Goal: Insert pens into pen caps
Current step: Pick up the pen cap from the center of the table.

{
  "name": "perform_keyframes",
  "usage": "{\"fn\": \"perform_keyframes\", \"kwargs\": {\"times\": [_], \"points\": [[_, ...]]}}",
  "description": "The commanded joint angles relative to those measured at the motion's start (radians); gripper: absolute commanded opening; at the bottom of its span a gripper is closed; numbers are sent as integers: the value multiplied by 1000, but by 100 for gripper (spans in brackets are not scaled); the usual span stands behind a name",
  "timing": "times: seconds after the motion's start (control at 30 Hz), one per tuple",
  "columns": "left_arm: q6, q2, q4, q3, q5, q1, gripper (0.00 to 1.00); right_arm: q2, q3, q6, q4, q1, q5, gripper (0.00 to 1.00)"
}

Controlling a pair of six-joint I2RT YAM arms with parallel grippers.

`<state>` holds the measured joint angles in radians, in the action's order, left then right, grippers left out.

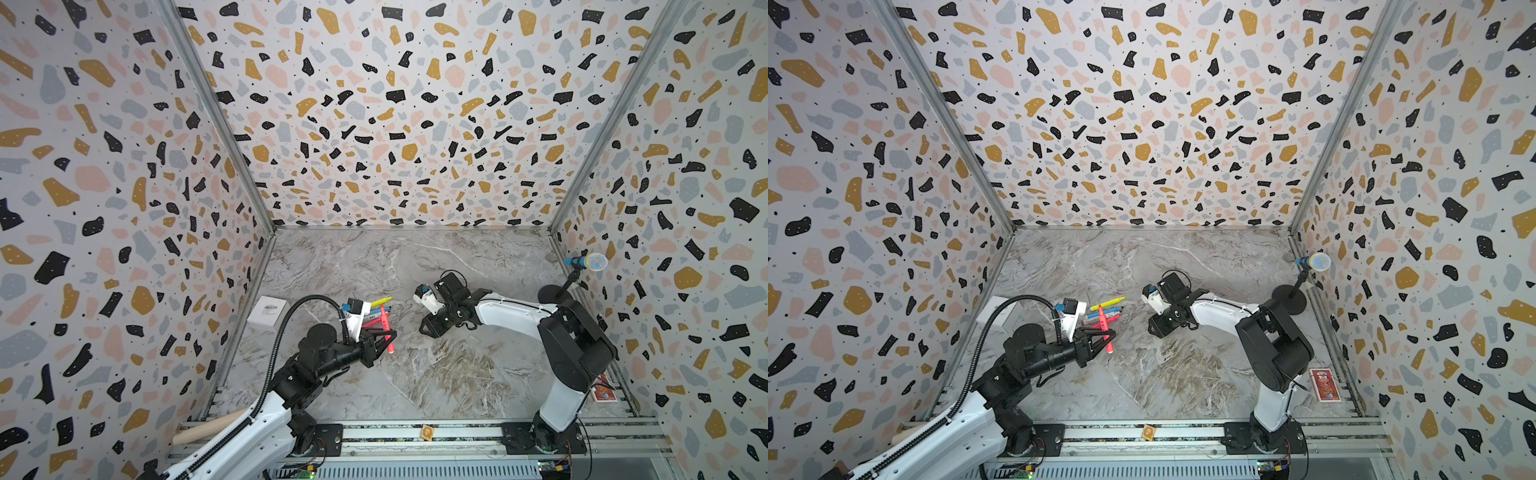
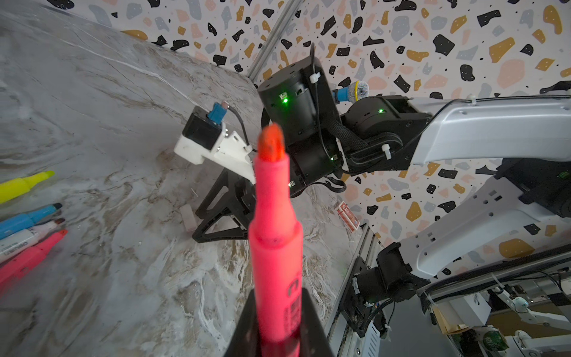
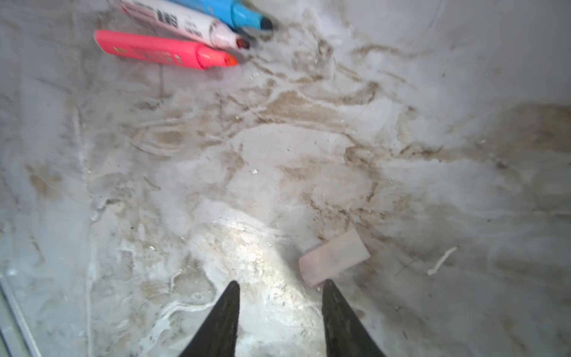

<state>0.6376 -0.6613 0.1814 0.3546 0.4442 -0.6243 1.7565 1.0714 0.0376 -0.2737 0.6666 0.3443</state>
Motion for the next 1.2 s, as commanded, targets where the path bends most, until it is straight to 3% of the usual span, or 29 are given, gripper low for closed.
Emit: {"fn": "perform_keyframes", "kwargs": {"times": [0.0,0.33,0.57,1.17], "points": [[-25,11,13,38,-3,-5,0,-53,21,17,0,-24,-13,44],[-41,9,-33,55,-27,-5,0,13,97,160,-71,-6,-186,35],[-70,6,-106,80,-66,-5,0,33,114,302,-108,66,-309,37],[-79,28,-151,88,-86,-5,0,139,175,365,-129,99,-345,34]]}}
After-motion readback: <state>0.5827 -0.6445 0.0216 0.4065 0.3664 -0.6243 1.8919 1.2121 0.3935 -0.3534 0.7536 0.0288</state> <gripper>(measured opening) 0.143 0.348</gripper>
